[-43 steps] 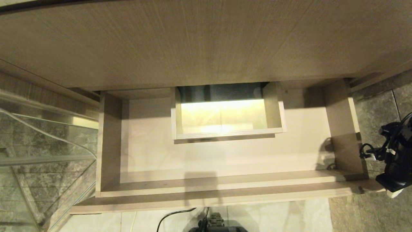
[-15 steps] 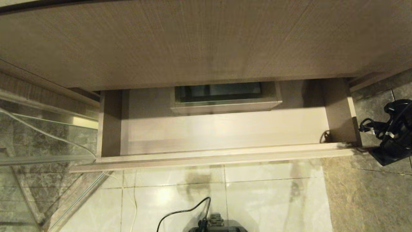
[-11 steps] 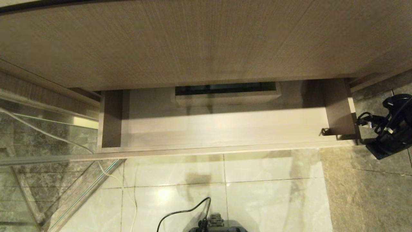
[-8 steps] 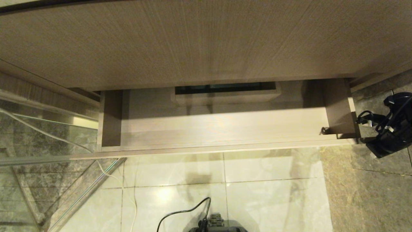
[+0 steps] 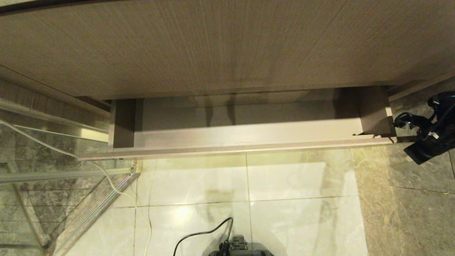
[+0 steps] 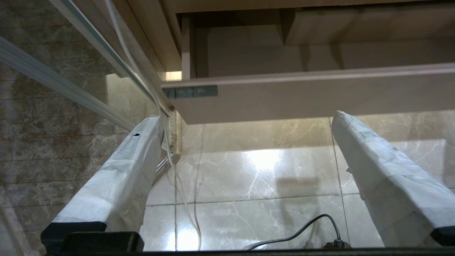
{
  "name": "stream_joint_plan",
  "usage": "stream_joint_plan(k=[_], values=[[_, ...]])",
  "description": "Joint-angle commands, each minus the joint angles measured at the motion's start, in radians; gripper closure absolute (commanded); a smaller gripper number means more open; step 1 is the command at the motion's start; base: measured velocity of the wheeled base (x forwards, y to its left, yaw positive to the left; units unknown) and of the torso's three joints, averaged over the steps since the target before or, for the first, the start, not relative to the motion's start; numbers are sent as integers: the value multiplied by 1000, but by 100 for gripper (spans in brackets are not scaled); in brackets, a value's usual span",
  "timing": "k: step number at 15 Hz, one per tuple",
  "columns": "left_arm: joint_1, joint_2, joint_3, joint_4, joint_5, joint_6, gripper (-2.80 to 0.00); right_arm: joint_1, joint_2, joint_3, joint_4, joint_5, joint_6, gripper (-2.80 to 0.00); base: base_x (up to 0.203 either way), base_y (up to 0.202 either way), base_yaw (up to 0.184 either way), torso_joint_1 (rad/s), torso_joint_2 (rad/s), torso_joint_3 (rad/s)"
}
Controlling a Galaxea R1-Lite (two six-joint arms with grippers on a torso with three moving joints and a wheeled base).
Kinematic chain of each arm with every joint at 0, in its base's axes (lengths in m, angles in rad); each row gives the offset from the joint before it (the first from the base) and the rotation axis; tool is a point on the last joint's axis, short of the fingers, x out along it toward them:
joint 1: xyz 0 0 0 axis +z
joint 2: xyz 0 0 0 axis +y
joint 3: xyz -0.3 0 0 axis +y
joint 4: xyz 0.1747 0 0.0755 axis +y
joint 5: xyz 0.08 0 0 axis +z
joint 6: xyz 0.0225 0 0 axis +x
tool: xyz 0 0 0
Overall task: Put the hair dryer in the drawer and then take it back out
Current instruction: Close the drawer
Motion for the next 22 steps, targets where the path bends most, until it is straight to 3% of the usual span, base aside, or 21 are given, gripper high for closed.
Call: stream_joint_plan(k=[1,9,17,22], values=[[0,0,40,-3,0,-1,-280,-4,-28,-5,8,24,-15,0,0,0,0,0,0,0],[0,0,40,-2,0,0,-280,-24,-23,-110,-7,70,-37,0,0,0,0,0,0,0],[0,0,40,-2,0,-1,-280,-30,-51,-113,-57,85,-29,0,0,0,0,0,0,0],[0,0,40,-2,0,0,-280,-32,-71,-109,-83,90,22,0,0,0,0,0,0,0]])
